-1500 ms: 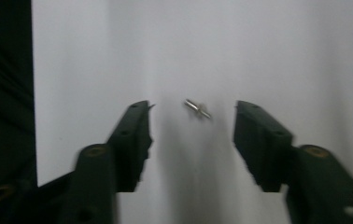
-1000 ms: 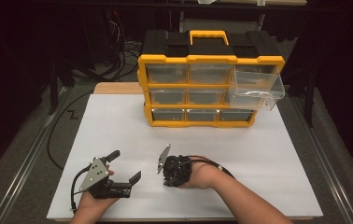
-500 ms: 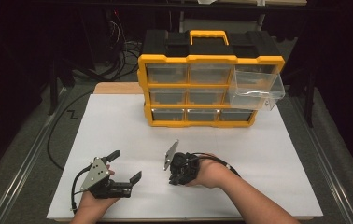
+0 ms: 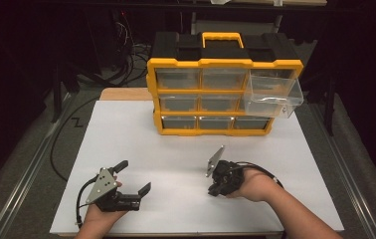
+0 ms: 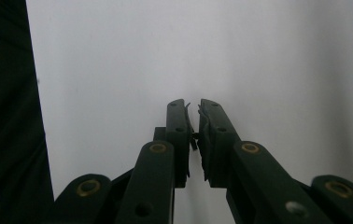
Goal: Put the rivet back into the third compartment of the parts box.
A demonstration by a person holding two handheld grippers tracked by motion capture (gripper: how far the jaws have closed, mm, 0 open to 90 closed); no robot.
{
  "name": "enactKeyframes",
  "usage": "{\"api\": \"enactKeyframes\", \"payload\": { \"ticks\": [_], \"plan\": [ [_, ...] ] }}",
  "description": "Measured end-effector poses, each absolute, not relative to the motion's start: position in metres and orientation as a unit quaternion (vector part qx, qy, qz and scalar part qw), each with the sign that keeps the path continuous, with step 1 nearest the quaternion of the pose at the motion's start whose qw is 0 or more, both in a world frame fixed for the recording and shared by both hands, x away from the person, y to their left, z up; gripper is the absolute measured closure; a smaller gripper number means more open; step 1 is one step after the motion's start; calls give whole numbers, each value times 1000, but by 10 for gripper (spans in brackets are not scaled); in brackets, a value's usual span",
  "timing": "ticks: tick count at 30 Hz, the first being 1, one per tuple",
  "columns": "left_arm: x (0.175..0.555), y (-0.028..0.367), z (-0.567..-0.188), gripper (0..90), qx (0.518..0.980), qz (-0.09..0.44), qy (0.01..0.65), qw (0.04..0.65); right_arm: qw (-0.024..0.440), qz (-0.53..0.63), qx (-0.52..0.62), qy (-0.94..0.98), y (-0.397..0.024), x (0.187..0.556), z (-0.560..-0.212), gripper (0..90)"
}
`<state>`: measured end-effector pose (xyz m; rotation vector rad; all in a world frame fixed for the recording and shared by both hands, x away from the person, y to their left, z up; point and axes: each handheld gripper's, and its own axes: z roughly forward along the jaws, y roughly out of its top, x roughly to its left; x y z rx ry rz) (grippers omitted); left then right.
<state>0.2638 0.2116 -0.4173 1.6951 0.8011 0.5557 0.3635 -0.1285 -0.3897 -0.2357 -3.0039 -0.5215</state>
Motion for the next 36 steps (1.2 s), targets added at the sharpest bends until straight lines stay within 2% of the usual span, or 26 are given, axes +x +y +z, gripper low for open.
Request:
{"api": "enactKeyframes", "payload": {
  "ticks": [11,19,36],
  "plan": [
    [264,211,-417,3,719,236,339,559,37,-163,-107,-980,-180,364,-372,839],
    [264,210,-417,4,718,235,340,560,42,-186,-118,-975,-213,364,-328,839],
    [263,210,-417,4,718,234,339,561,18,-181,-125,-975,-234,365,-249,839]
  ]
}}
